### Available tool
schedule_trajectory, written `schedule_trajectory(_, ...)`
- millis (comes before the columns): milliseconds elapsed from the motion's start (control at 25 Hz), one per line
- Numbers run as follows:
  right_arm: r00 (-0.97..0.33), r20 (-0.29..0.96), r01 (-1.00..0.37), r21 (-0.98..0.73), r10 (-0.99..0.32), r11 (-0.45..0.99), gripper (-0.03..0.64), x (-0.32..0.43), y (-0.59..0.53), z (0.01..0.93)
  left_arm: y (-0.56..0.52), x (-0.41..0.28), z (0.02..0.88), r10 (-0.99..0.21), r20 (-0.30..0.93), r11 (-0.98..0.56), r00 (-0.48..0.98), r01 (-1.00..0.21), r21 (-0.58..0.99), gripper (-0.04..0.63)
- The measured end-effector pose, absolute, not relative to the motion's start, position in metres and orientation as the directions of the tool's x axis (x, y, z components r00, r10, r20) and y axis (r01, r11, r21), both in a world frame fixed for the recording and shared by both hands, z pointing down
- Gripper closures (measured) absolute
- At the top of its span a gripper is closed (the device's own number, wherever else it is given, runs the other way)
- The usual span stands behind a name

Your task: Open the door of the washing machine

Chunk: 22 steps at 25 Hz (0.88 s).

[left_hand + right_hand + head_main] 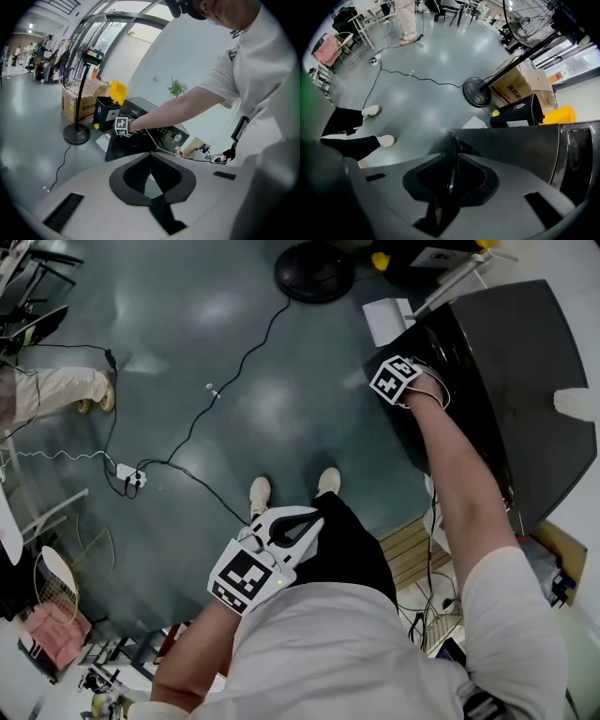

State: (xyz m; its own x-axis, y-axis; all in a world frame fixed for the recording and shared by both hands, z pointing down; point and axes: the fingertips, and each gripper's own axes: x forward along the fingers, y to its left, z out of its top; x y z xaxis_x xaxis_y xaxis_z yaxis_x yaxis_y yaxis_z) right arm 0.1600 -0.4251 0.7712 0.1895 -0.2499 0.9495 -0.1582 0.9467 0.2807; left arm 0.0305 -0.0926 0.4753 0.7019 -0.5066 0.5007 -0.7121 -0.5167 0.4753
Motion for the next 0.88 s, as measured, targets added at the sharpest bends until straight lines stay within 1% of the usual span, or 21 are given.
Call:
schedule_trajectory(40,0.188,0.949,-0.165,0.283,-0.252,0.945,0.548,0.159,-0.425,0.771,-0.092,0.029,0.476,-0.505,0.503,-0.517,0.702,-0.712,0.475,0.577)
schedule_trajectory(240,0.154,0.956,-0.194,0.276,-0.249,0.941,0.554,0.154,-0.422,0.768,-0.094,0.026,0.476,-0.498,0.501,-0.525,0.708,-0.706,0.475,0.577)
schedule_trajectory(400,0.130,0.963,-0.183,0.259,-0.238,0.948,0.557,0.147,-0.416,0.769,-0.096,0.022,0.475,-0.491,0.498,-0.539,0.715,-0.699,0.470,0.577)
schedule_trajectory(880,0.120,0.971,-0.126,0.221,-0.206,0.967,0.560,0.111,-0.354,0.771,-0.072,-0.009,0.471,-0.463,0.497,-0.571,0.734,-0.676,0.466,0.577)
